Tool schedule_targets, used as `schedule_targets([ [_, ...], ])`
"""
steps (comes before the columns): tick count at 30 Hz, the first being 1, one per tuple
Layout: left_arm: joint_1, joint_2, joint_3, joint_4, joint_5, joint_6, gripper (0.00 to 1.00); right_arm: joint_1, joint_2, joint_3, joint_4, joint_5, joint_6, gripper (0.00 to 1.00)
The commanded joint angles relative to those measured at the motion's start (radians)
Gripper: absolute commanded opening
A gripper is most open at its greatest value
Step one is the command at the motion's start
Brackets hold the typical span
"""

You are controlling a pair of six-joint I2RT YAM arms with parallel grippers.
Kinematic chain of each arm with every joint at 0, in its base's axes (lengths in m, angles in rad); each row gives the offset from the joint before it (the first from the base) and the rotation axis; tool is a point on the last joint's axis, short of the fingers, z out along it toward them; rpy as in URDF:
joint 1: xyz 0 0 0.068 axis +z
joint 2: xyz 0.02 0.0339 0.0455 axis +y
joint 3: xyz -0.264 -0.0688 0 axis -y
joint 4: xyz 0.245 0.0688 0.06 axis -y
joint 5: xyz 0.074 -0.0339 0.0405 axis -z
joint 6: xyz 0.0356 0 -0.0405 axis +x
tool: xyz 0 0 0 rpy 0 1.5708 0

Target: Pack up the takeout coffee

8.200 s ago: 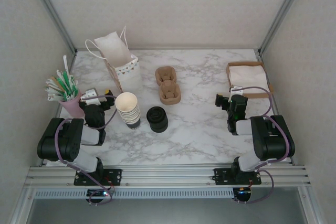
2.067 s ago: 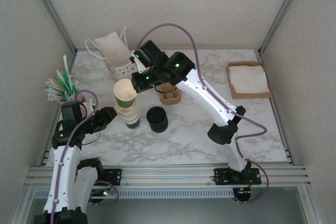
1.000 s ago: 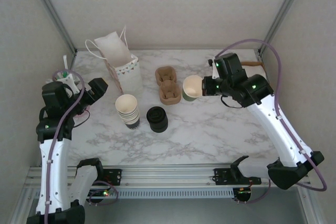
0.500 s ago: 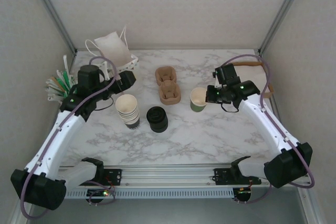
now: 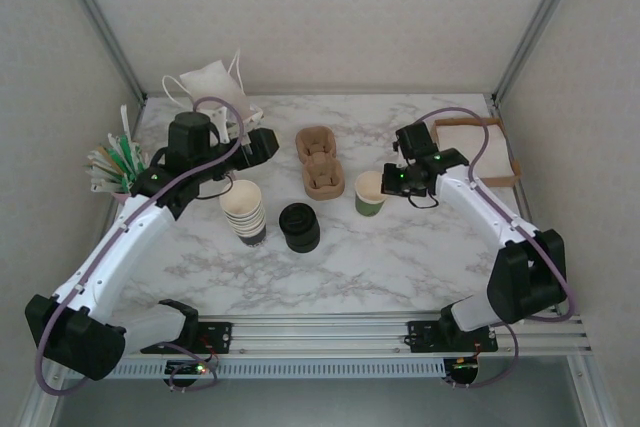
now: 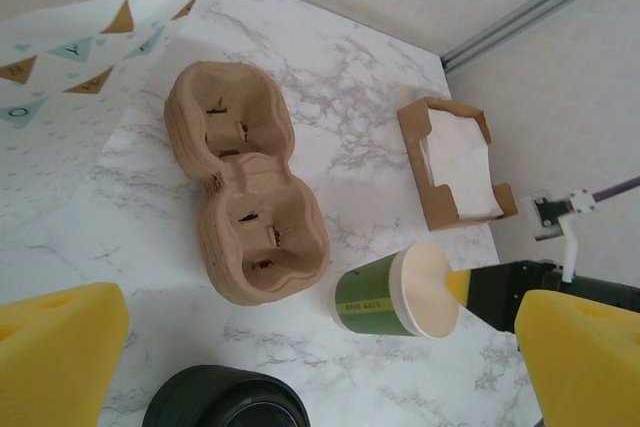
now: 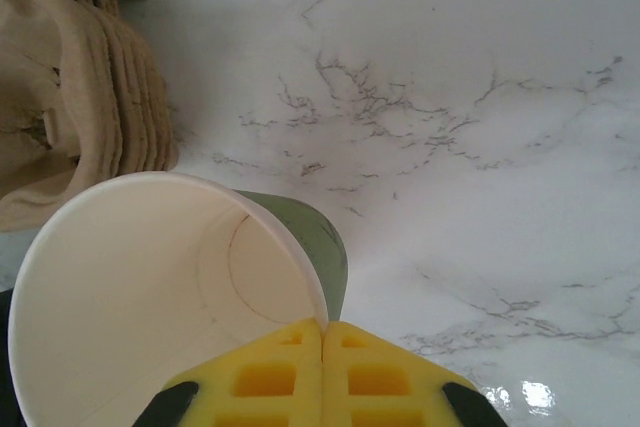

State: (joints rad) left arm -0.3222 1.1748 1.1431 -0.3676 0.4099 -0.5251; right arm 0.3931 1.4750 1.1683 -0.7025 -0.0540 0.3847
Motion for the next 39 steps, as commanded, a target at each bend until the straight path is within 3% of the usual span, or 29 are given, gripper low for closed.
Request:
schedule_targets([
  [1, -0.019, 0.003, 0.027, 0.025, -0.03, 0.015, 1.0, -0.005, 0.03, -0.013, 0.004, -0.012, -0.007, 0.0],
  [9, -0.035, 0.009, -0.009, 0.062, -0.029, 0.007, 0.99, -0.005, 0.051, -0.032, -0.009, 0.005, -0.009, 0.01],
  [25, -0.051, -0.003, 0.039, 0.04, -0.068, 0.004, 1.0, -0.006, -0.029, -0.017, -0.081, 0.025, -0.017, 0.39],
  [29, -0.051, -0.058, 0.04, 0.042, -0.092, -0.013, 0.99, -0.006, -0.094, 0.004, -0.138, 0.043, -0.026, 0.52],
  [38, -0.051, -0.273, 0.001, -0.018, -0.149, -0.099, 1.0, -0.005, -0.3, 0.016, -0.256, 0.042, -0.027, 0.99],
  [39, -0.051, -0.303, -0.009, -0.032, -0.149, -0.106, 1.0, -0.005, -0.321, 0.017, -0.267, 0.04, -0.026, 0.99],
])
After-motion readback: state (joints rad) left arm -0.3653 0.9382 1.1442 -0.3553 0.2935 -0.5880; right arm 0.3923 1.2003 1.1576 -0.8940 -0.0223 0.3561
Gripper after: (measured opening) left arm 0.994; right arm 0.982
